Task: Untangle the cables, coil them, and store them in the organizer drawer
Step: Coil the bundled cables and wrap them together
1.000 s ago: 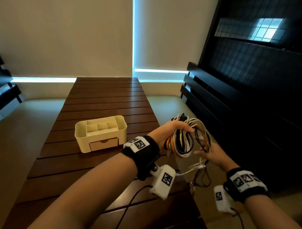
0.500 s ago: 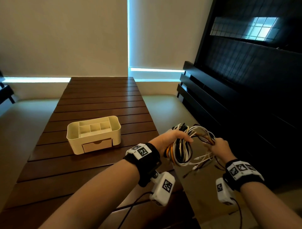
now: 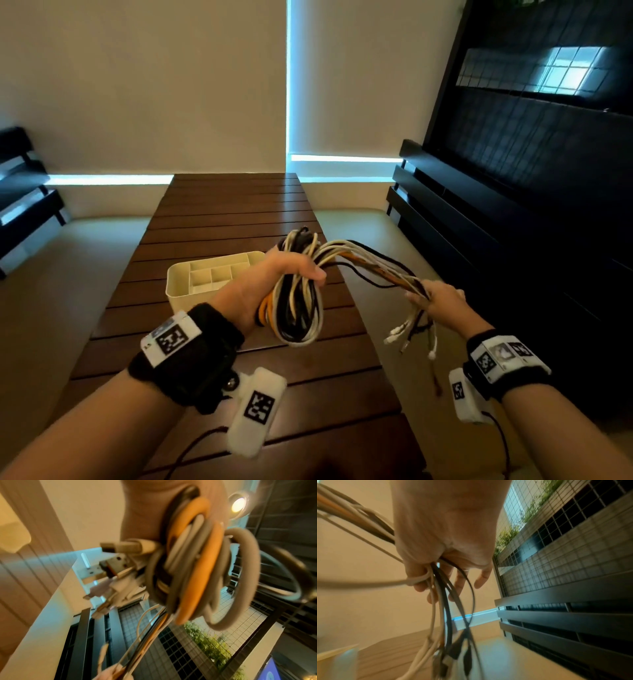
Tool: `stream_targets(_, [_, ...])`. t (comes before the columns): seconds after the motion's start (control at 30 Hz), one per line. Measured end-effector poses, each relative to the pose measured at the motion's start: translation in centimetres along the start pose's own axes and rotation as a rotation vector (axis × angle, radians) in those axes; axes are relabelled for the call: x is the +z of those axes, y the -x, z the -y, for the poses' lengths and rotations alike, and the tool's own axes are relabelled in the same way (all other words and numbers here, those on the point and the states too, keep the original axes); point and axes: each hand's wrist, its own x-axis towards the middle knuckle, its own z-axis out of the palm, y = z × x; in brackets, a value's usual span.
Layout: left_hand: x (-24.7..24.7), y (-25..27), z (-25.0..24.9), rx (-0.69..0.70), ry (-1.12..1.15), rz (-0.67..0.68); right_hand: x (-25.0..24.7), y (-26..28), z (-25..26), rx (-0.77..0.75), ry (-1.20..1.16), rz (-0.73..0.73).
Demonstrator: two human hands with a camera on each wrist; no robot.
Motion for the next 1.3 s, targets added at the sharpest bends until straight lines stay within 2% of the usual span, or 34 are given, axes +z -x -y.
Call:
stream_targets(0.13, [-3.3,2.5,-1.8,0.044,0.011,-0.071,2.7,2.1,4.0,-0.126,-0.279,0.13])
stream_targets(0.2, [-4.5,3.5,-2.4,0.074,0.022,-0.1,3.8,3.2,6.6,-0.177,-0.377,0.123])
stream_targets(0.3, [-5.7,5.2,-2.9,0.078,0.04,-0.11,5.5,4.7,9.8,-0.169,-0.522,0.139])
stream_targets(0.37, [-6.5,6.3,-3.1,0.082,0.015,-0.133,6.3,5.2,11.3,-0.148,-0.536,0.303])
stream_targets(0.47, [-7.3,8.1,-3.0,0.109,-0.06,-0.176,5.7,5.3,12.6,-0.215,-0.419,0.615])
stream_targets(0.53, [-7.5,9.3,-2.8,0.112,-0.083,-0.188,3.7,5.2,13.6,-0.239,-0.374,0.651])
stream_targets(0.67, [-7.9,10.9,-2.5,0.103,-0.101,-0.204,-1.9,5.2,16.0,-0.331,-0.334,0.438])
stream_targets(0.73, [-7.9,11.3,-2.6,0.109,-0.089,-0.211,-4.9,5.6,16.9,-0.324,-0.319,0.31])
stream_targets(0.8, [-8.1,11.8,-2.8,0.121,-0.069,-0.234,-7.3,5.9,16.5,-0.252,-0.459,0.172])
stream_targets(0.9, [-8.7,12.7,-2.9,0.137,-0.053,-0.26,-9.8,6.5,14.6,-0.217,-0.83,-0.109])
stream_targets(0.97, [-9.1,13.2,-2.8,0.139,-0.041,-0.254,-10.7,7.1,13.5,-0.268,-0.933,-0.318])
stream_targets(1.03, [-9.3,13.3,-2.7,0.147,-0.048,-0.242,-11.1,8.0,14.8,-0.363,-0.86,-0.487])
stream_targets(1.07, [-9.2,13.3,-2.7,0.154,-0.065,-0.226,-11.0,8.6,16.5,-0.443,-0.84,-0.522])
stream_targets(1.1, [-9.0,13.3,-2.7,0.163,-0.08,-0.198,-10.4,9.3,18.7,-0.551,-0.837,-0.482])
stream_targets(1.13, [-8.8,13.3,-2.7,0.178,-0.086,-0.161,-9.4,9.8,21.0,-0.672,-0.805,-0.379])
stream_targets(1.2, [-8.3,13.3,-2.8,0.207,-0.063,-0.092,-6.7,10.0,25.2,-0.859,-0.618,-0.042])
stream_targets(1.23, [-8.1,13.2,-2.9,0.223,-0.043,-0.066,-5.0,9.7,26.7,-0.916,-0.55,0.12])
stream_targets(1.27, [-8.1,13.2,-2.8,0.235,-0.029,-0.044,-3.4,9.2,27.7,-0.949,-0.549,0.214])
stream_targets(1.3, [-8.3,13.1,-2.7,0.243,-0.023,-0.035,-1.8,8.6,28.3,-0.957,-0.599,0.242])
